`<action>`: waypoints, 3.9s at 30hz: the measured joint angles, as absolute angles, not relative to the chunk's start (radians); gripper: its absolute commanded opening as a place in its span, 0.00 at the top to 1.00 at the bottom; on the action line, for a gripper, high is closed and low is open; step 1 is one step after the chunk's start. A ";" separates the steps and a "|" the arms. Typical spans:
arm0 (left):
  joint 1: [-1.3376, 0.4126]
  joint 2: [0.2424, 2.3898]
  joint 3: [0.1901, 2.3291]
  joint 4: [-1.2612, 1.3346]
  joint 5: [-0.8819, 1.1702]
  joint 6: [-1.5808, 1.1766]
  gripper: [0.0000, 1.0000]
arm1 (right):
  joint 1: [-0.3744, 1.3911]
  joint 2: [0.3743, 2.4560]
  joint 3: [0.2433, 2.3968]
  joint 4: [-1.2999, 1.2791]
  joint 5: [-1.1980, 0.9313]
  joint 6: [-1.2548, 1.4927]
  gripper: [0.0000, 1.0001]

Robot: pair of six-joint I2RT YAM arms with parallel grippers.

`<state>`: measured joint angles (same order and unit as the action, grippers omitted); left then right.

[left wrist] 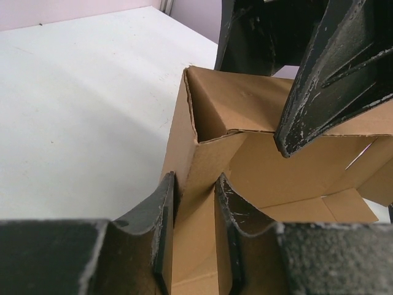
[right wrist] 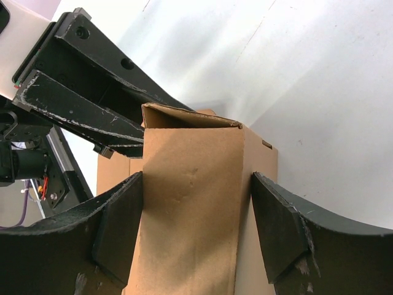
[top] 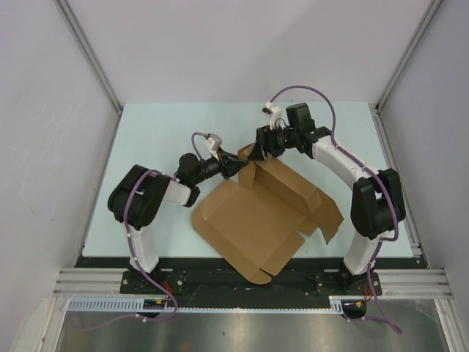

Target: Fold the paper box

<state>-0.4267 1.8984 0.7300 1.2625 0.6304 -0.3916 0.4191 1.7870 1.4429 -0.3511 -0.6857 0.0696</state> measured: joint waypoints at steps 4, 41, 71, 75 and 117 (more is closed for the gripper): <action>-0.427 1.898 0.730 1.263 0.624 -0.390 0.96 | 0.419 1.787 1.444 -0.355 -0.676 0.070 0.28; -0.565 1.750 0.657 1.092 0.159 -0.093 0.94 | 0.792 1.551 1.440 -0.511 0.370 -0.112 0.23; -0.567 1.750 0.656 1.093 0.139 -0.071 0.85 | 0.923 1.689 1.311 -0.226 0.772 -0.430 0.83; -0.567 1.750 0.654 1.098 0.133 -0.074 0.80 | 0.926 1.689 1.297 -0.192 0.787 -0.449 0.91; -0.657 1.826 0.667 1.200 0.002 -0.245 1.00 | 0.936 1.636 1.284 -0.295 0.796 -0.289 1.00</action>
<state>-0.6567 1.8259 0.6674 1.1995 0.0025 -0.2447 0.9360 1.6363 1.2839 -0.2951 0.7959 -0.2886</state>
